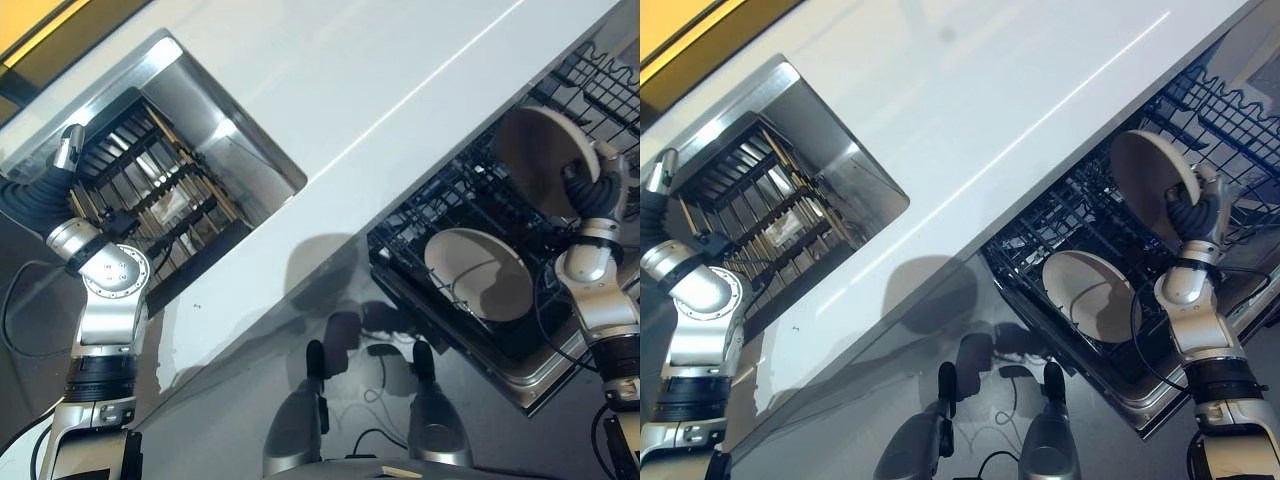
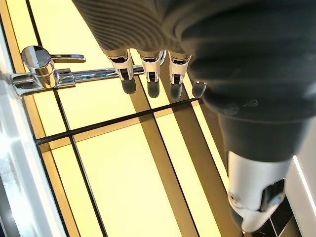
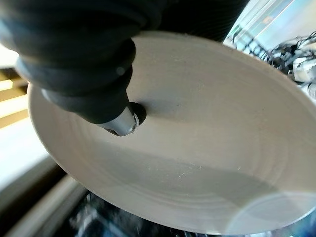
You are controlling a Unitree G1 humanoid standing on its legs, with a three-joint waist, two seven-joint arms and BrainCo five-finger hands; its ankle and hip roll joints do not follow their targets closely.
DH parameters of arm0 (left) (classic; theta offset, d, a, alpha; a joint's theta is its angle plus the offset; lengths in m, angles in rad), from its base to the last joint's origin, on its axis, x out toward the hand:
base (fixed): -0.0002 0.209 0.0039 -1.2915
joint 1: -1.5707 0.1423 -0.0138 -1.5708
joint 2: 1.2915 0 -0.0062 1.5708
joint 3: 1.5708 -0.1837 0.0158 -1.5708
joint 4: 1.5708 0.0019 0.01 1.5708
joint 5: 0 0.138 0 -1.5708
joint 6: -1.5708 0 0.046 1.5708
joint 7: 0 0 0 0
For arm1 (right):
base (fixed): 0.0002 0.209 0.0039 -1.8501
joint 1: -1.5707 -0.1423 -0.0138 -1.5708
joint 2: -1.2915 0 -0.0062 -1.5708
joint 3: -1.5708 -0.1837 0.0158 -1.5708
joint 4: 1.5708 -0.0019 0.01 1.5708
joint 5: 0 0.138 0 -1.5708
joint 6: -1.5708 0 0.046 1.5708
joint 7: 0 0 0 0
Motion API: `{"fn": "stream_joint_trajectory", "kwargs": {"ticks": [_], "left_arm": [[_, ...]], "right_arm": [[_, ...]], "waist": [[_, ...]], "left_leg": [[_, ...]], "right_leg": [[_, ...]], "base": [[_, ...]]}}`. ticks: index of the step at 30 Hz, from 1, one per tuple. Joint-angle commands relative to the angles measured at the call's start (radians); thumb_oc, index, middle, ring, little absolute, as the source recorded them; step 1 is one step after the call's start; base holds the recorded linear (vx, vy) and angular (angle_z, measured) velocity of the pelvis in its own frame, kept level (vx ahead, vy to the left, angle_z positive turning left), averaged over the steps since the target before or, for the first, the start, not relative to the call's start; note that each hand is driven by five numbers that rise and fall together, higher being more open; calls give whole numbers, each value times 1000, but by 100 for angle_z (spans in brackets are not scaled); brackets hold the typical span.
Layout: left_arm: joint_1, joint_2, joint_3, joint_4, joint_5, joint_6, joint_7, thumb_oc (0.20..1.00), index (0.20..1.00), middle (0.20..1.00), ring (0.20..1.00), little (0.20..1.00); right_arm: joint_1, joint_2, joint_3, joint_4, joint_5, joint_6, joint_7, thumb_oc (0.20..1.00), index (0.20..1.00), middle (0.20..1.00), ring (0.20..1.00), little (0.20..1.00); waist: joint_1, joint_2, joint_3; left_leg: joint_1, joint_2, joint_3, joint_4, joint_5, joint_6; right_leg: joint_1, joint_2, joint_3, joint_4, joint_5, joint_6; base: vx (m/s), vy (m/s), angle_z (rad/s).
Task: Pick up plates and place into dishwasher.
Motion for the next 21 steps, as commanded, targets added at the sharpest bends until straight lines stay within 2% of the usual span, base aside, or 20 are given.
{"fn": "stream_joint_trajectory", "kwargs": {"ticks": [1, 8, 12, 21], "left_arm": [[-37, 53, 4, 33, 39, -39, 22, 1000, 1000, 1000, 1000, 1000], [-72, 83, 3, 39, 26, -34, 11, 1000, 1000, 1000, 1000, 1000], [-89, 91, -6, 42, 30, -28, 10, 1000, 1000, 1000, 1000, 1000], [-143, 115, -45, 57, 27, -19, 29, 1000, 1000, 1000, 1000, 1000]], "right_arm": [[-57, -6, 31, -5, -44, -33, -40, 200, 200, 200, 200, 200], [-50, 19, 97, 104, -73, -30, -32, 200, 200, 200, 200, 200], [-51, 24, 120, 141, -127, -13, -67, 200, 200, 200, 200, 200], [-105, -10, 190, 266, -317, 114, -326, 200, 200, 200, 200, 200]], "waist": [[-6, -35, -28], [0, -40, -13], [1, -39, -8], [1, -20, 19]], "left_leg": [[-68, 3, -16, 19, 22, 11], [-76, 1, -4, 8, 24, 17], [-85, -2, -1, 11, 22, 20], [-119, -16, 4, 11, 25, 30]], "right_leg": [[-124, 11, 38, 175, -94, -33], [-135, 7, 33, 168, -82, -32], [-146, 6, 35, 173, -79, -30], [-186, -4, 43, 179, -64, -20]], "base": [[-54, -13, 2], [-51, -19, 1], [-39, -25, 0], [-50, -4, 2]]}}
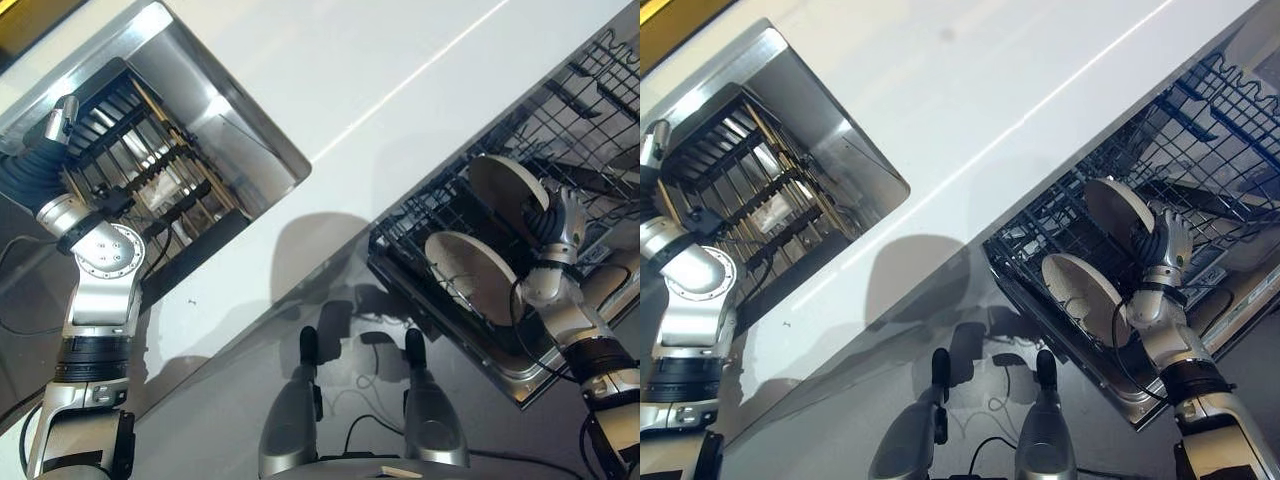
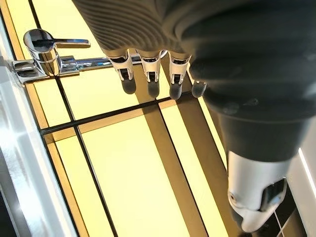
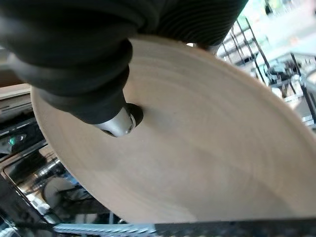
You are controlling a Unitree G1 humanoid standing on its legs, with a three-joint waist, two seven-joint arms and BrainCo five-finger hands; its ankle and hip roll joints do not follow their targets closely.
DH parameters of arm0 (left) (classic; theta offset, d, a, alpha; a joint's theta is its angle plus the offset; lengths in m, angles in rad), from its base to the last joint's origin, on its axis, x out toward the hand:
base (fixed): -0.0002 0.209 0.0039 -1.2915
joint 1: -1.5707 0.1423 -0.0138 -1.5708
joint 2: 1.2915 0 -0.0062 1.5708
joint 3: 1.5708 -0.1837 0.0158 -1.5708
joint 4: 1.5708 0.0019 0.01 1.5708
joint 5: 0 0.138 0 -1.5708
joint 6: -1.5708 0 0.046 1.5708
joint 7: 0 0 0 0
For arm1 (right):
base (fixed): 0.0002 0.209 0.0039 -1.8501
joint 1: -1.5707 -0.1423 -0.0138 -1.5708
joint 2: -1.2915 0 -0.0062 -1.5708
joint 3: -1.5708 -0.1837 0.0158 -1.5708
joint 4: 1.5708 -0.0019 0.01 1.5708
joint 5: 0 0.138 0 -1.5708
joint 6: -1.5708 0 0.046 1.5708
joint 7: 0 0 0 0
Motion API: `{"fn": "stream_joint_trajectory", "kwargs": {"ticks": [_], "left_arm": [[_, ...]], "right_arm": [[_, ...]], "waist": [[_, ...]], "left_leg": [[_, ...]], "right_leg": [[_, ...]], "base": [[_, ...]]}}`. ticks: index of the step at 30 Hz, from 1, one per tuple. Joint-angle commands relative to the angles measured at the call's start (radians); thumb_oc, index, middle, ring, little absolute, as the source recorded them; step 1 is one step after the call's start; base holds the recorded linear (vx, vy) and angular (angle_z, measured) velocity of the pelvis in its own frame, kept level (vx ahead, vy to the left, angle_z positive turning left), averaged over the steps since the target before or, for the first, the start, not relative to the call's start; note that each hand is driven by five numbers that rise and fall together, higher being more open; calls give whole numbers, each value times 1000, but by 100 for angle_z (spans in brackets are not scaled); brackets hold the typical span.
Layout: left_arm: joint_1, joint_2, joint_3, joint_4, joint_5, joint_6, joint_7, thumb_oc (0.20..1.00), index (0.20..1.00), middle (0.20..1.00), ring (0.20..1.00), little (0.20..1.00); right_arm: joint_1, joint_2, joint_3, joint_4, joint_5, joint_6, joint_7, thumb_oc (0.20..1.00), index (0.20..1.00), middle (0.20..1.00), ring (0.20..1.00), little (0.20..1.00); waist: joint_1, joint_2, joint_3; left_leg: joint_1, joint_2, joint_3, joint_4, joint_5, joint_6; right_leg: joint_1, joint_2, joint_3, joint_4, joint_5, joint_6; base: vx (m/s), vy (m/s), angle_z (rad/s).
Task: Pick up plates and place into dishwasher.
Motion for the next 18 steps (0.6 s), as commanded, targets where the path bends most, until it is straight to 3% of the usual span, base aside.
{"fn": "stream_joint_trajectory", "kwargs": {"ticks": [1, 8, 18], "left_arm": [[-64, 35, -5, 23, 28, -18, 29, 1000, 1000, 1000, 1000, 1000], [-105, 70, -30, 4, 13, 10, 28, 1000, 1000, 1000, 1000, 1000], [-159, 95, -65, 17, 4, 23, 29, 1000, 1000, 1000, 1000, 1000]], "right_arm": [[-60, -51, 37, 63, -94, 96, -141, 200, 200, 200, 200, 200], [-105, -79, 111, 138, -161, 180, -117, 200, 200, 200, 200, 200], [-133, -54, 159, 189, -76, 188, -29, 200, 200, 200, 200, 200]], "waist": [[-1, 1, -4], [9, 11, 7], [16, 10, 14]], "left_leg": [[-70, -15, 7, 11, 10, 29], [-99, -29, 9, 3, 17, 36], [-120, -36, 10, 5, 21, 41]], "right_leg": [[-137, -5, 52, 161, -63, -20], [-170, -18, 46, 162, -52, -10], [-193, -28, 33, 169, -41, -6]], "base": [[-30, 5, 3], [-40, -14, 3], [-10, -10, 1]]}}
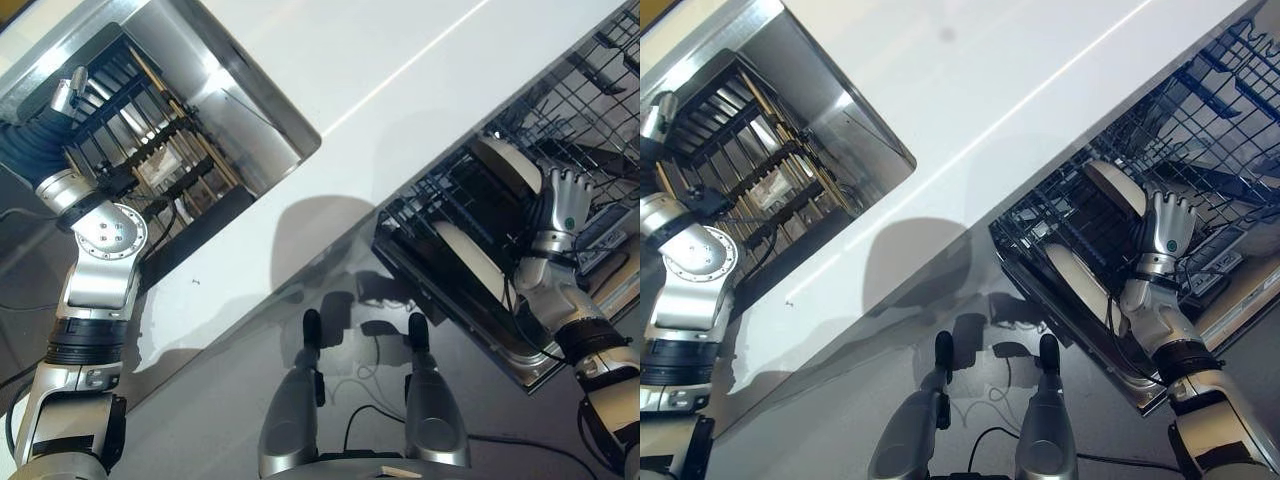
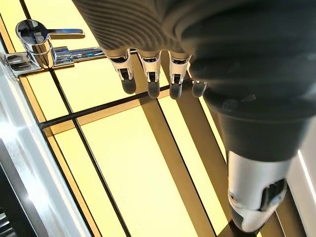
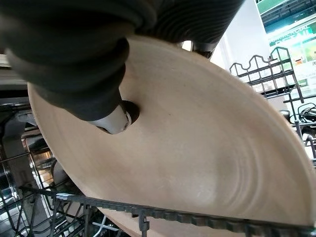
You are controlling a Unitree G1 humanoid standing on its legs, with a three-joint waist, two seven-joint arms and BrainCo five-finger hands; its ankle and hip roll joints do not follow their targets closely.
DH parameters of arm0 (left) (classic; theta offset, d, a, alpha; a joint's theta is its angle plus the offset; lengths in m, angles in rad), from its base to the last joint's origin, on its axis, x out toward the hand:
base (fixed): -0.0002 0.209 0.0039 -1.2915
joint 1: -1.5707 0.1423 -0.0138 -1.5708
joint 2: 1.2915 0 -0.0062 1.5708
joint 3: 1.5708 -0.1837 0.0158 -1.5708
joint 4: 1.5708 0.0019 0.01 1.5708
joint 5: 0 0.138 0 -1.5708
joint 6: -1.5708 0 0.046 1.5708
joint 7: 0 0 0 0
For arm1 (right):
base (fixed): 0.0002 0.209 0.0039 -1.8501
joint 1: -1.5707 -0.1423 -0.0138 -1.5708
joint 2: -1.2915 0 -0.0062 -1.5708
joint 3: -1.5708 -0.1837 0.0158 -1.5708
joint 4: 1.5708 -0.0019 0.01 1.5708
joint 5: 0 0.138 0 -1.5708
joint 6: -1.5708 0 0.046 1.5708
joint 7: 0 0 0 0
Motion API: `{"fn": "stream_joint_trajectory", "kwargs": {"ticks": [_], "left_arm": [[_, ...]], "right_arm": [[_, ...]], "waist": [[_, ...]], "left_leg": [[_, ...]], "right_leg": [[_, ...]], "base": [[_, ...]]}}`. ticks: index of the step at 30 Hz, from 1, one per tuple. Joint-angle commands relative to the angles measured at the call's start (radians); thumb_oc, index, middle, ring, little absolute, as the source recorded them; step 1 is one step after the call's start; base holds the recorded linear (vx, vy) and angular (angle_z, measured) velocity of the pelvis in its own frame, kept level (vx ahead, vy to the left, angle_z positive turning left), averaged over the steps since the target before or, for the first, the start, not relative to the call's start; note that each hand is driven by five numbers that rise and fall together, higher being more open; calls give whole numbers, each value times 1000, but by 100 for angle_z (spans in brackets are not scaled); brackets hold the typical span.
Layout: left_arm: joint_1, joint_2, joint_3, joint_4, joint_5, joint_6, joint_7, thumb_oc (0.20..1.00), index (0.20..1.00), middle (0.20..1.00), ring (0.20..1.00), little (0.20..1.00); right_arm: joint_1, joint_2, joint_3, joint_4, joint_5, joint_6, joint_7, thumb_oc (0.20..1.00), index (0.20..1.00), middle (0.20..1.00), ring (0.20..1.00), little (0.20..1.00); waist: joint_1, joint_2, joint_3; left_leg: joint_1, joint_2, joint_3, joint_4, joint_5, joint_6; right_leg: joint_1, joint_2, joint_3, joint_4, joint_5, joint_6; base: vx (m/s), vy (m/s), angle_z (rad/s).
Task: Pick up plates and place into dishwasher.
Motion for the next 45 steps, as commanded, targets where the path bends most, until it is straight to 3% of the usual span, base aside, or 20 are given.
{"fn": "stream_joint_trajectory", "kwargs": {"ticks": [1, 4, 5, 6, 26, 29, 36, 45], "left_arm": [[-90, 44, -9, 19, 7, -12, 17, 1000, 1000, 1000, 1000, 1000], [-94, 45, -12, 23, 5, -13, 10, 1000, 1000, 1000, 1000, 1000], [-95, 42, -14, 24, 9, -13, 9, 1000, 1000, 1000, 1000, 1000], [-93, 41, -16, 25, 11, -16, 10, 1000, 1000, 1000, 1000, 1000], [12, 5, 38, 13, 4, -42, -28, 1000, 1000, 1000, 1000, 1000], [39, -3, 52, 5, 3, -46, -37, 1000, 1000, 1000, 1000, 1000], [146, -63, 106, 7, 26, -91, -62, 1000, 1000, 1000, 1000, 1000], [327, -193, 178, -36, 67, -107, -118, 1000, 1000, 1000, 1000, 1000]], "right_arm": [[-21, -36, 51, 124, 63, 93, 79, 200, 200, 200, 200, 200], [-22, -25, 49, 137, 91, 106, 99, 219, 219, 219, 219, 219], [-24, -22, 48, 144, 103, 103, 102, 896, 896, 896, 896, 896], [-22, -18, 45, 144, 112, 109, 107, 1000, 1000, 1000, 1000, 1000], [98, 1, -67, 68, 134, 69, 96, 1000, 1000, 1000, 1000, 1000], [123, 0, -102, 21, 167, 48, 57, 1000, 1000, 1000, 1000, 1000], [234, 49, -271, -202, 178, -30, -82, 1000, 1000, 1000, 1000, 1000], [396, 117, -451, -366, 198, -88, -71, 1000, 1000, 1000, 1000, 1000]], "waist": [[15, 4, -5], [19, 3, -5], [20, 2, -6], [20, 3, -6], [17, -20, -72], [15, -26, -82], [-10, -32, -117], [-52, -12, -185]], "left_leg": [[-62, -15, 11, 6, -13, 27], [-66, -16, 12, 9, -13, 28], [-69, -17, 11, 11, -13, 29], [-70, -17, 12, 13, -13, 29], [-14, -12, 29, 9, -28, 31], [2, -10, 29, 6, -31, 31], [39, -9, 40, 10, -47, 34], [97, -27, 68, 94, -102, 35]], "right_leg": [[-126, -9, 34, 140, -52, -22], [-129, -12, 29, 142, -48, -21], [-131, -12, 28, 143, -47, -21], [-134, -13, 27, 146, -47, -20], [-81, -21, 10, 129, -43, -19], [-67, -19, 9, 124, -41, -18], [-42, -13, 24, 119, -44, -19], [7, -33, 63, 124, -53, -19]], "base": [[0, 0, 0], [0, 0, 0], [0, 0, 0], [0, 0, 0], [21, 8, 0], [13, 1, -1], [48, 50, -3], [145, 128, -15]]}}
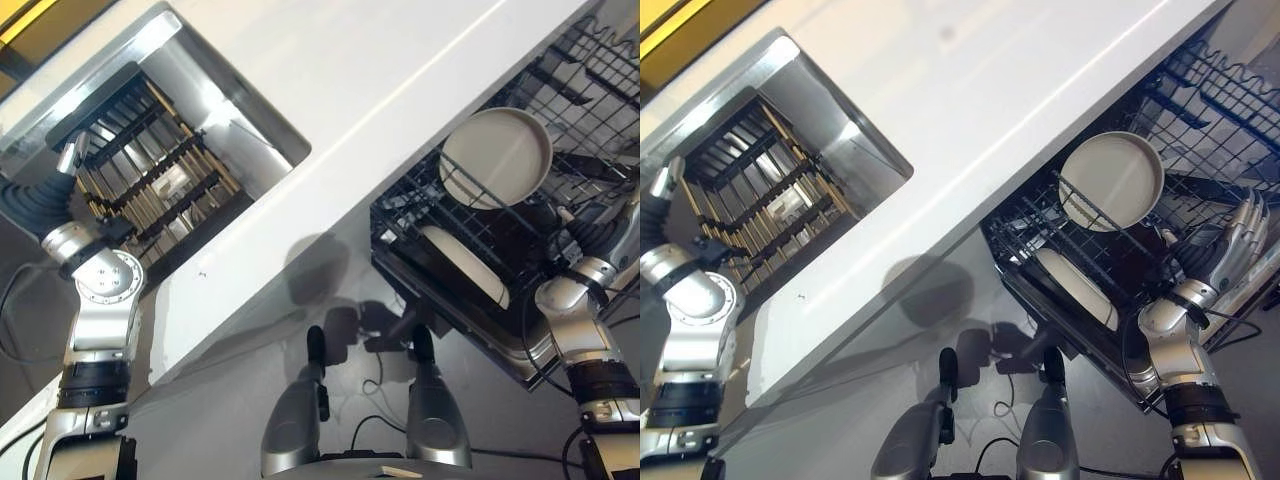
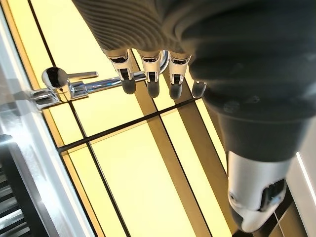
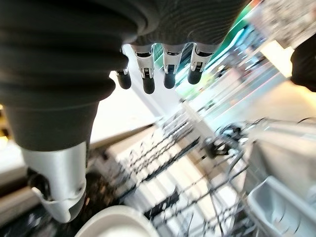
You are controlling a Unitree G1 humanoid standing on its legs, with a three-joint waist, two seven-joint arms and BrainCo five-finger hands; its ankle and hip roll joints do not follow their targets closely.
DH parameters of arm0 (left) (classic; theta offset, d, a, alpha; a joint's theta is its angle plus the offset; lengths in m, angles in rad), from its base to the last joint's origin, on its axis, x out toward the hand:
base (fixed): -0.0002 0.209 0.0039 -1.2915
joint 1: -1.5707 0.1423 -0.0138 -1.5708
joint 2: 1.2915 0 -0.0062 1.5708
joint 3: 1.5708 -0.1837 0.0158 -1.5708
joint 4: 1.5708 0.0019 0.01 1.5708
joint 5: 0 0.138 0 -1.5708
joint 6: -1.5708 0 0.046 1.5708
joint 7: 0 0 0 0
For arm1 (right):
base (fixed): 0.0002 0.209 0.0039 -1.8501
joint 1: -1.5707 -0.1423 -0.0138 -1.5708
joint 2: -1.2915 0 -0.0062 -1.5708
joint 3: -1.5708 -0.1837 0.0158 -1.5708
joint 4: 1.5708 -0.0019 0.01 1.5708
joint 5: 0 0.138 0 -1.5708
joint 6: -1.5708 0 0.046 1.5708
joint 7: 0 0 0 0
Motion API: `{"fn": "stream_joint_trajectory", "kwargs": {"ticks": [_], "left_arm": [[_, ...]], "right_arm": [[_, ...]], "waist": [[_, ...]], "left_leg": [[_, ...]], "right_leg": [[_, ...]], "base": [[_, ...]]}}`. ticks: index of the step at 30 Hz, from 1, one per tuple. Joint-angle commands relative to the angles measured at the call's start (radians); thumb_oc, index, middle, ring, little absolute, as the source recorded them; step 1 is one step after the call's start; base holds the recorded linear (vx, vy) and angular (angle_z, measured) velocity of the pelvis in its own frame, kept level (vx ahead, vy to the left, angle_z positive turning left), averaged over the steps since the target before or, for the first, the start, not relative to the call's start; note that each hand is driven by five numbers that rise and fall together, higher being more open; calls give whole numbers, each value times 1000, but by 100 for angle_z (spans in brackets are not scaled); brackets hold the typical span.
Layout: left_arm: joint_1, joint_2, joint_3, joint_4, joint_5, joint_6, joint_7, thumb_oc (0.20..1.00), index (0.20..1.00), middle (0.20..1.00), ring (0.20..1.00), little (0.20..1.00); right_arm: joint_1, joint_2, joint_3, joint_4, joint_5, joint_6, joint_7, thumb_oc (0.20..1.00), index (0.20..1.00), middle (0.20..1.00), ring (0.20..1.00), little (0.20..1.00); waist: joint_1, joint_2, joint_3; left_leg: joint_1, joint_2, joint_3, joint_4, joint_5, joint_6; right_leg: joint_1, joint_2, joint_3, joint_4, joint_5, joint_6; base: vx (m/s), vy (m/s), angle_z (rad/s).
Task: Pick up plates and place into dishwasher.
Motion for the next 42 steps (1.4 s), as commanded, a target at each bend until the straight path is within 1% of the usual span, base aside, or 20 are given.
{"fn": "stream_joint_trajectory", "kwargs": {"ticks": [1, 5, 7, 9, 12, 16, 19, 24, 27, 29, 31, 32, 34, 35, 38, 42], "left_arm": [[72, -44, 52, -7, 56, -59, -30, 1000, 1000, 1000, 1000, 1000], [145, -100, 64, -23, 53, -59, -62, 1000, 1000, 1000, 1000, 1000], [174, -125, 56, -32, 50, -54, -73, 1000, 1000, 1000, 1000, 1000], [189, -142, 43, -37, 50, -44, -78, 1000, 1000, 1000, 1000, 1000], [191, -147, 23, -36, 43, -34, -77, 1000, 1000, 1000, 1000, 1000], [160, -134, -5, -33, 22, -18, -42, 1000, 1000, 1000, 1000, 1000], [136, -125, -18, -31, -7, -15, -24, 1000, 1000, 1000, 1000, 1000], [115, -122, -23, -39, -15, -10, -11, 1000, 1000, 1000, 1000, 1000], [110, -123, -25, -39, -25, -7, -5, 1000, 1000, 1000, 1000, 1000], [110, -126, -29, -38, -24, -6, -1, 1000, 1000, 1000, 1000, 1000], [112, -130, -32, -36, -29, -5, -4, 1000, 1000, 1000, 1000, 1000], [111, -132, -33, -34, -29, -7, -5, 1000, 1000, 1000, 1000, 1000], [106, -139, -40, -21, -23, -15, -5, 1000, 1000, 1000, 1000, 1000], [103, -140, -46, -18, -19, -18, -3, 1000, 1000, 1000, 1000, 1000], [78, -136, -63, -4, -13, -27, 10, 1000, 1000, 1000, 1000, 1000], [53, -132, -75, 1, -13, -23, 24, 1000, 1000, 1000, 1000, 1000]], "right_arm": [[100, -21, -38, -67, 34, -65, -6, 1000, 1000, 1000, 1000, 1000], [155, 8, -88, -76, 129, -101, 91, 1000, 1000, 1000, 1000, 1000], [174, 17, -99, -83, 172, -117, 157, 1000, 1000, 1000, 1000, 1000], [187, 21, -102, -88, 184, -123, 201, 1000, 1000, 1000, 1000, 1000], [186, 21, -97, -76, 201, -130, 224, 1000, 1000, 1000, 1000, 1000], [152, -10, -87, -44, 216, -142, 227, 1000, 1000, 1000, 1000, 1000], [120, -29, -79, -30, 228, -140, 226, 1000, 1000, 1000, 1000, 1000], [84, -42, -74, -36, 215, -140, 214, 1000, 1000, 1000, 1000, 1000], [75, -50, -79, -52, 205, -168, 218, 1000, 1000, 1000, 1000, 1000], [64, -55, -80, -67, 228, -203, 262, 1000, 1000, 1000, 1000, 1000], [50, -59, -78, -86, 292, -236, 330, 1000, 1000, 1000, 1000, 1000], [47, -62, -79, -86, 302, -238, 342, 1000, 1000, 1000, 1000, 1000], [24, -62, -69, -87, 334, -264, 393, 1000, 1000, 1000, 1000, 1000], [15, -61, -63, -87, 345, -266, 400, 1000, 1000, 1000, 1000, 1000], [-22, -57, -46, -59, 409, -264, 400, 1000, 1000, 1000, 1000, 1000], [-60, -46, -41, 6, 451, -252, 362, 1000, 1000, 1000, 1000, 1000]], "waist": [[-32, -15, -152], [-50, 15, -169], [-60, 32, -170], [-70, 46, -165], [-81, 60, -152], [-92, 76, -118], [-94, 82, -97], [-92, 84, -72], [-89, 81, -66], [-85, 80, -64], [-81, 82, -61], [-80, 83, -61], [-75, 85, -55], [-73, 86, -53], [-66, 90, -37], [-61, 101, -15]], "left_leg": [[-31, -28, 9, 128, -105, 21], [0, -41, 21, 175, -129, 20], [18, -49, 26, 192, -140, 22], [31, -59, 30, 202, -149, 25], [44, -75, 39, 203, -156, 29], [23, -97, 46, 220, -160, 33], [-2, -111, 46, 233, -162, 33], [-30, -128, 48, 252, -168, 35], [-40, -135, 48, 262, -173, 35], [-47, -139, 46, 270, -176, 35], [-57, -144, 44, 278, -179, 33], [-62, -145, 44, 282, -179, 32], [-75, -148, 43, 287, -180, 32], [-82, -149, 43, 290, -180, 33], [-108, -150, 41, 299, -178, 30], [-141, -155, 40, 313, -177, 29]], "right_leg": [[-69, -30, 14, 116, -64, -22], [-45, -51, 43, 136, -74, -19], [-35, -64, 60, 149, -79, -15], [-28, -74, 77, 159, -81, -10], [-25, -89, 95, 164, -81, 1], [-58, -111, 112, 186, -76, 11], [-86, -123, 121, 202, -74, 17], [-115, -141, 125, 216, -67, 22], [-123, -150, 124, 219, -64, 24], [-130, -154, 122, 223, -63, 25], [-141, -158, 122, 230, -62, 25], [-146, -160, 123, 232, -62, 25], [-160, -163, 124, 235, -58, 24], [-166, -164, 125, 238, -57, 24], [-192, -167, 125, 246, -52, 21], [-229, -169, 125, 262, -49, 15]], "base": [[179, 160, -15], [248, 210, -24], [248, 226, -31], [194, 202, -17], [79, 170, -17], [-53, 162, -14], [-88, 128, -6], [-57, 107, -1], [-11, 88, 3], [26, 85, 3], [22, 85, 3], [2, 78, 4], [-10, 62, 5], [-37, 35, 7], [-74, 33, 12], [-58, 45, 9]]}}
